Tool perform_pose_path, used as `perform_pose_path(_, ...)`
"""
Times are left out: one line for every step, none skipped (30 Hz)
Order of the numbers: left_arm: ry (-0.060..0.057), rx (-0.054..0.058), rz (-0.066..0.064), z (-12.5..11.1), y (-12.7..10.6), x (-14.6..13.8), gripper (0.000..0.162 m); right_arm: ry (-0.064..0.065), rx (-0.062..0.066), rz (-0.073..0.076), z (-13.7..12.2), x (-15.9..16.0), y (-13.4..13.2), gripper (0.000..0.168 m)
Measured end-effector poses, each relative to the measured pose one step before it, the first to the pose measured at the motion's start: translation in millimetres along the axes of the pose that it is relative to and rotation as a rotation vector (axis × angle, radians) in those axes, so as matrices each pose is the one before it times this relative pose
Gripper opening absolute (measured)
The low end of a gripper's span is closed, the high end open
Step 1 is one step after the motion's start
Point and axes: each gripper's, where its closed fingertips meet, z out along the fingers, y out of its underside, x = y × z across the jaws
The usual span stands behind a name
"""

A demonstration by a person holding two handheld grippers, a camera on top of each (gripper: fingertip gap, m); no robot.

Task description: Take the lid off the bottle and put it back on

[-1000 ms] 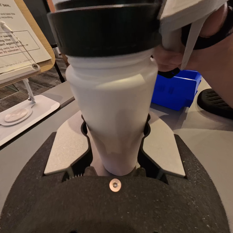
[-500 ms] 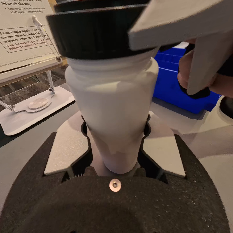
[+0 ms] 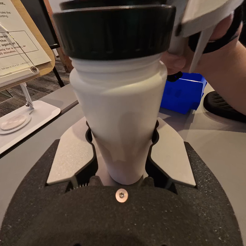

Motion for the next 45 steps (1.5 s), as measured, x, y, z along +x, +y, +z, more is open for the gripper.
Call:
perform_pose_path(-0.0026,-0.0012,-0.0019,0.11,0.01,-0.19,0.090,-0.0022,0.0022,0.0022,0.29,-0.06,0.11,0.074)
perform_pose_path(-0.0015,-0.0018,-0.0027,0.18,-0.01,-0.40,0.090,-0.0093,0.0019,0.0038,0.26,-1.40,-0.17,0.066)
perform_pose_path(-0.0012,-0.0010,-0.0017,0.04,0.03,-0.44,0.090,0.0050,-0.0028,0.0009,0.23,0.31,0.19,0.066)
perform_pose_path(-0.0029,-0.0010,-0.0022,0.10,-0.01,-0.34,0.090,0.0059,-0.0027,-0.0023,0.11,0.26,-0.12,0.066)
perform_pose_path(-0.0054,-0.0021,-0.0009,-0.06,0.14,-0.45,0.090,0.0058,-0.0043,-0.0030,0.25,0.04,0.04,0.066)
perform_pose_path(-0.0080,-0.0025,0.0011,-0.10,0.17,-0.57,0.090,0.0088,-0.0035,-0.0064,0.29,0.06,0.01,0.066)
perform_pose_path(-0.0150,-0.0049,0.0020,-0.23,0.36,-1.50,0.090,0.0122,-0.0021,-0.0068,0.63,0.17,-0.04,0.066)
perform_pose_path(-0.0151,-0.0052,0.0004,-0.33,0.33,-1.68,0.090,0.0152,0.0003,-0.0034,1.05,0.45,-0.21,0.066)
perform_pose_path(-0.0161,-0.0048,-0.0025,-0.45,0.35,-2.08,0.089,0.0166,0.0028,0.0001,1.53,0.71,-0.26,0.066)
perform_pose_path(-0.0152,-0.0050,-0.0018,-0.48,0.51,-2.27,0.089,0.0173,0.0061,0.0000,1.71,0.78,-0.28,0.066)
perform_pose_path(-0.0147,-0.0045,-0.0011,-0.63,0.40,-2.53,0.089,0.0186,0.0094,-0.0039,1.90,0.59,-0.44,0.066)
perform_pose_path(-0.0145,-0.0037,0.0009,-0.60,0.40,-2.55,0.089,0.0199,0.0107,-0.0033,1.89,0.70,-0.29,0.066)
perform_pose_path(-0.0110,-0.0036,-0.0037,-0.48,0.41,-2.22,0.089,0.0204,0.0094,0.0057,1.88,0.90,-0.17,0.067)
perform_pose_path(-0.0089,-0.0021,-0.0079,-0.22,0.31,-1.94,0.089,0.0194,0.0072,0.0137,1.82,0.98,-0.13,0.067)
perform_pose_path(-0.0087,-0.0023,-0.0059,-0.13,0.27,-1.71,0.089,0.0179,0.0046,0.0155,1.54,0.89,-0.15,0.067)
perform_pose_path(-0.0108,-0.0042,-0.0021,-0.21,0.25,-1.79,0.089,0.0178,0.0024,0.0140,1.05,0.77,-0.13,0.067)
perform_pose_path(-0.0095,-0.0043,-0.0009,-0.16,0.31,-1.13,0.089,0.0187,0.0004,0.0088,0.89,0.49,-0.08,0.066)
perform_pose_path(-0.0107,-0.0041,-0.0017,-0.13,0.26,-0.95,0.089,0.0194,-0.0003,0.0028,0.66,0.17,-0.18,0.066)
perform_pose_path(-0.0118,-0.0028,-0.0021,-0.25,0.14,-1.11,0.089,0.0202,0.0006,-0.0015,0.69,0.03,-0.01,0.067)
perform_pose_path(-0.0103,-0.0021,-0.0008,-0.25,0.18,-1.07,0.089,0.0204,0.0021,-0.0043,0.67,-0.17,-0.11,0.066)
perform_pose_path(-0.0091,-0.0023,-0.0012,-0.26,0.23,-1.17,0.089,0.0190,0.0026,-0.0043,0.75,-0.18,0.01,0.066)
perform_pose_path(-0.0053,-0.0016,-0.0014,-0.19,0.28,-1.07,0.089,0.0187,0.0042,-0.0029,0.58,0.02,0.02,0.066)
perform_pose_path(-0.0038,-0.0008,-0.0006,-0.08,0.03,-0.74,0.089,0.0200,0.0069,-0.0001,0.52,0.20,-0.10,0.066)
perform_pose_path(-0.0071,-0.0013,-0.0010,-0.09,0.16,-0.84,0.089,0.0209,0.0067,0.0012,0.49,0.09,-0.08,0.066)
perform_pose_path(-0.0059,-0.0021,-0.0020,0.02,0.10,-0.43,0.089,0.0216,0.0047,0.0001,0.34,0.00,-0.04,0.066)
perform_pose_path(-0.0025,-0.0015,-0.0020,-0.06,0.09,-0.26,0.089,0.0207,0.0021,0.0000,0.14,0.21,0.01,0.067)
perform_pose_path(0.0005,-0.0009,0.0000,0.08,0.09,-0.08,0.089,0.0175,-0.0011,0.0002,0.04,-0.10,0.11,0.067)
perform_pose_path(0.0018,-0.0003,0.0004,-0.05,-0.06,0.20,0.089,0.0127,-0.0049,-0.0016,0.04,-0.09,0.31,0.067)
perform_pose_path(0.0055,0.0014,0.0013,0.00,-0.03,0.35,0.089,0.0073,-0.0078,-0.0058,-0.02,0.00,0.19,0.067)
perform_pose_path(0.0078,0.0023,0.0018,0.06,-0.12,0.33,0.089,-0.0002,-0.0084,-0.0100,-0.20,0.03,0.21,0.067)
perform_pose_path(0.0081,0.0026,-0.0003,0.01,-0.11,0.18,0.089,-0.0125,-0.0108,-0.0177,0.22,-0.31,0.50,0.067)
perform_pose_path(0.0148,0.0035,0.0023,0.22,-0.17,0.86,0.089,-0.0283,-0.0162,-0.0256,0.36,-1.17,0.79,0.069)
perform_pose_path(0.0121,0.0020,0.0045,0.01,-0.06,0.56,0.089,-0.0439,-0.0199,-0.0247,-0.10,-2.01,0.70,0.073)
perform_pose_path(0.0159,0.0040,0.0029,0.00,-0.27,1.03,0.089,-0.0573,-0.0133,-0.0186,-1.40,-3.05,-0.35,0.080)
perform_pose_path(0.0202,0.0074,0.0052,-0.14,-0.24,1.87,0.089,-0.0608,-0.0069,-0.0125,-3.02,-3.01,-0.78,0.082)
perform_pose_path(0.0208,0.0071,0.0021,-0.32,-0.35,1.96,0.089,-0.0512,0.0011,-0.0063,-4.11,-1.65,-0.77,0.084)
perform_pose_path(0.0239,0.0070,0.0007,-0.16,-0.31,2.75,0.089,-0.0333,0.0138,-0.0010,-4.46,0.34,-1.54,0.084)
perform_pose_path(0.0141,0.0046,0.0032,-0.05,-0.30,1.68,0.089,-0.0156,0.0268,0.0058,-4.10,2.28,-2.40,0.084)
perform_pose_path(0.0122,0.0020,0.0039,0.21,-0.21,1.74,0.089,-0.0209,0.0289,0.0171,-3.06,1.30,-2.37,0.084)
perform_pose_path(0.0180,0.0031,0.0030,0.58,-0.43,2.65,0.089,-0.0323,0.0204,0.0306,-1.57,-0.57,-1.09,0.084)
perform_pose_path(0.0101,0.0019,0.0021,0.53,-0.28,1.82,0.089,-0.0199,0.0093,0.0377,-0.30,0.82,0.39,0.084)
perform_pose_path(0.0070,0.0022,0.0019,0.48,-0.22,1.59,0.089,-0.0035,0.0036,0.0338,0.44,2.66,1.30,0.083)
perform_pose_path(0.0064,0.0015,0.0033,0.49,-0.25,1.46,0.089,-0.0026,0.0034,0.0220,0.96,1.92,1.64,0.083)
perform_pose_path(0.0016,-0.0003,0.0023,0.26,-0.09,0.84,0.089,-0.0008,0.0026,0.0105,1.19,1.28,1.60,0.082)
perform_pose_path(0.0004,-0.0014,-0.0002,0.22,-0.03,0.41,0.089,0.0056,-0.0001,0.0024,1.16,1.41,1.57,0.080)
